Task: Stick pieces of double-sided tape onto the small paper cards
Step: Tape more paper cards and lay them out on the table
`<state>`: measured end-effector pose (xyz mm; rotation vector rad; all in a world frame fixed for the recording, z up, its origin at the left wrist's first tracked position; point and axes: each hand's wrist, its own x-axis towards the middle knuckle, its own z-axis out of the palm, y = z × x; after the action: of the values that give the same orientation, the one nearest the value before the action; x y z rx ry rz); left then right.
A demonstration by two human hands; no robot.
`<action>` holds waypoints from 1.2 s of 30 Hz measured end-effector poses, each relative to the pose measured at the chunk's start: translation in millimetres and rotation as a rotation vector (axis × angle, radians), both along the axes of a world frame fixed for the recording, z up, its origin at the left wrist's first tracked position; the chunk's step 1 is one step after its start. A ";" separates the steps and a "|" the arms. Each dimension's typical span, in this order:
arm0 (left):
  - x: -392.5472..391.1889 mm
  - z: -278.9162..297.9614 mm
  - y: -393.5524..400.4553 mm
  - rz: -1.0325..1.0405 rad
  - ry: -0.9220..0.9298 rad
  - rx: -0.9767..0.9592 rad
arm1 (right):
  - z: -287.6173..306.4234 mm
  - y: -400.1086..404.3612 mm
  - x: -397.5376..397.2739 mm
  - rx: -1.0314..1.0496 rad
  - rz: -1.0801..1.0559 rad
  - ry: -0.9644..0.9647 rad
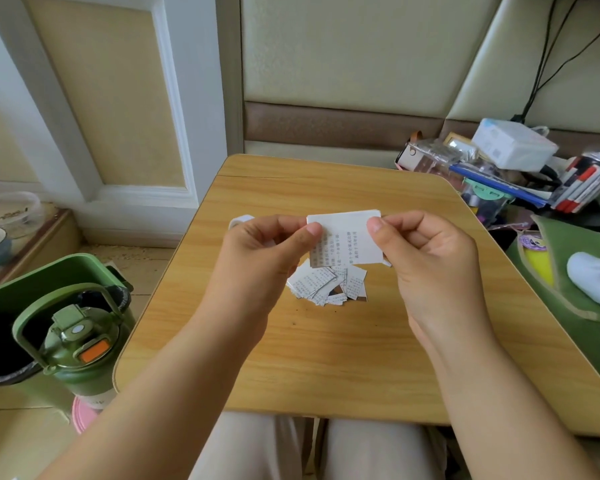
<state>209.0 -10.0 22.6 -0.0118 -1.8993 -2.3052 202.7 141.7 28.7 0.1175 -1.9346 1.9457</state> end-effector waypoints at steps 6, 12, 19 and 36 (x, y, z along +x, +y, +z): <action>2.6 4.0 3.8 -0.009 0.022 -0.020 | -0.4 1.1 0.8 0.013 -0.001 0.019; 5.2 7.7 4.3 -0.007 0.032 -0.007 | -2.0 1.1 1.3 0.027 -0.008 0.037; 7.8 8.1 4.3 -0.016 0.032 -0.010 | -4.6 2.5 3.8 0.029 0.000 0.041; 4.5 0.2 3.7 -0.005 -0.019 0.020 | -5.1 1.2 5.6 0.059 -0.028 0.079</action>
<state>213.5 -6.3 22.8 0.0080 -1.8869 -2.3363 208.3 142.9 23.6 0.1793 -1.9323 1.8393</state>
